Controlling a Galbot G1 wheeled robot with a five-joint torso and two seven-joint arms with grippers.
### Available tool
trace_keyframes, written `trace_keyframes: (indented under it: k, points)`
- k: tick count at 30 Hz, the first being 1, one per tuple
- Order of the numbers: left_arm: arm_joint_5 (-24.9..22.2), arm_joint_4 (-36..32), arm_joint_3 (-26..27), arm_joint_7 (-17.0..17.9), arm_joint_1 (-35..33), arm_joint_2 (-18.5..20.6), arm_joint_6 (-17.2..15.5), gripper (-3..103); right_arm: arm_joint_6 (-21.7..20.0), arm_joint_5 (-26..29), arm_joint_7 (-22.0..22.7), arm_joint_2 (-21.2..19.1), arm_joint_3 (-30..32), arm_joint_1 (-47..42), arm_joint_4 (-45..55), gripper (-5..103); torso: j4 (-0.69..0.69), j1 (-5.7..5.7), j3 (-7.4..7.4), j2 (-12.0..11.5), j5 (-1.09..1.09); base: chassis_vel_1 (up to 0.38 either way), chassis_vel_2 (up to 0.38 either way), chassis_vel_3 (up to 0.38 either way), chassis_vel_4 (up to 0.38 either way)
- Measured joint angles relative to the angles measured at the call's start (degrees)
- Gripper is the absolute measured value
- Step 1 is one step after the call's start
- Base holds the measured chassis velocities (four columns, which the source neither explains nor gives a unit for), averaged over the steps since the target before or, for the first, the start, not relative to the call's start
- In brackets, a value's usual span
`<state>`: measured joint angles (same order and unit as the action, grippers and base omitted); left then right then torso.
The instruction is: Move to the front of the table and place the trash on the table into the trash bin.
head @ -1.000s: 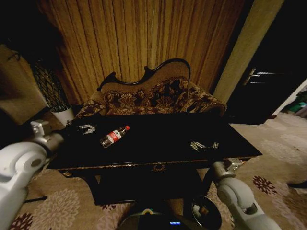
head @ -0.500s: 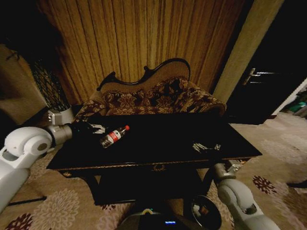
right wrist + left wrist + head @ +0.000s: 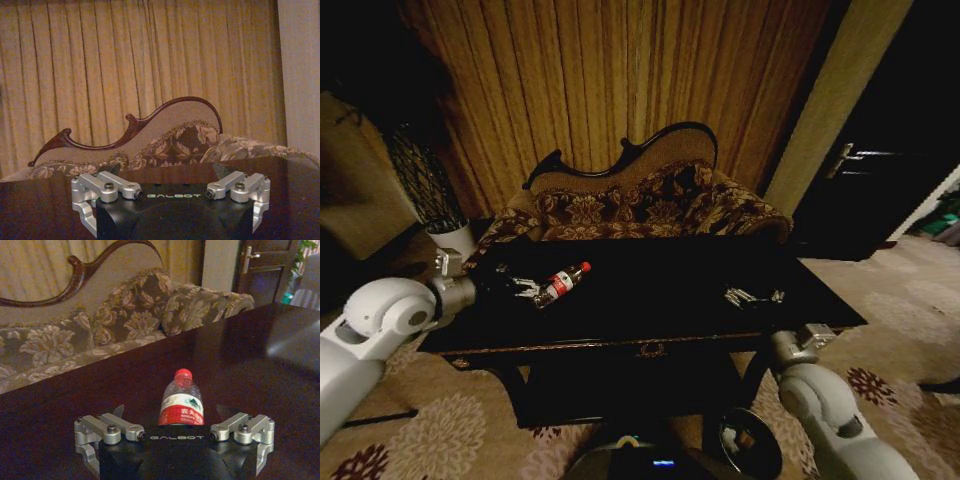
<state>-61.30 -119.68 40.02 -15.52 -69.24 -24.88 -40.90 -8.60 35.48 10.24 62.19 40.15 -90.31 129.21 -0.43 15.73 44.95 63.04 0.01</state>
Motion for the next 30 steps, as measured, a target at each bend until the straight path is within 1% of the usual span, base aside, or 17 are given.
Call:
trace_keyframes:
  k: [5, 7, 11, 25, 30]
  points:
    - [1.3, 0.3, -2.7, -0.5, 1.8, -0.7, 0.0, 100, 0.0, 0.8, 0.1, 0.2, 0.0, -0.2, 0.5, 100, 0.00, 0.00, 0.00, 0.0, -0.01, 0.000, 0.000, 0.000, 0.000]
    - [1.9, 0.2, -3.7, 0.3, 2.0, -1.7, 0.0, 100, 0.0, 0.8, 0.2, 0.2, 0.2, -0.3, 0.5, 100, 0.01, 0.00, 0.00, 0.0, -0.01, 0.000, 0.000, 0.000, 0.000]
    - [2.0, 0.3, -4.2, 0.9, 2.0, -2.5, 0.0, 100, 0.0, 0.9, 0.3, 0.0, 0.5, -0.5, 0.4, 100, 0.00, 0.00, 0.00, 0.0, -0.01, 0.000, 0.000, 0.000, 0.000]
    - [2.2, 2.0, -4.4, 0.9, 1.2, -4.4, 0.0, 100, -0.1, 0.5, 0.5, 0.0, -0.2, 0.2, -1.5, 100, 0.01, -0.01, 0.00, 0.0, 0.00, 0.000, 0.000, 0.000, 0.000]
    - [2.5, 2.0, -4.9, 0.9, 1.1, -5.3, 0.0, 100, -0.1, 0.7, 1.6, -0.4, -0.1, 0.2, -1.4, 100, 0.00, 0.00, 0.00, 0.0, -0.01, 0.000, 0.000, 0.000, 0.000]
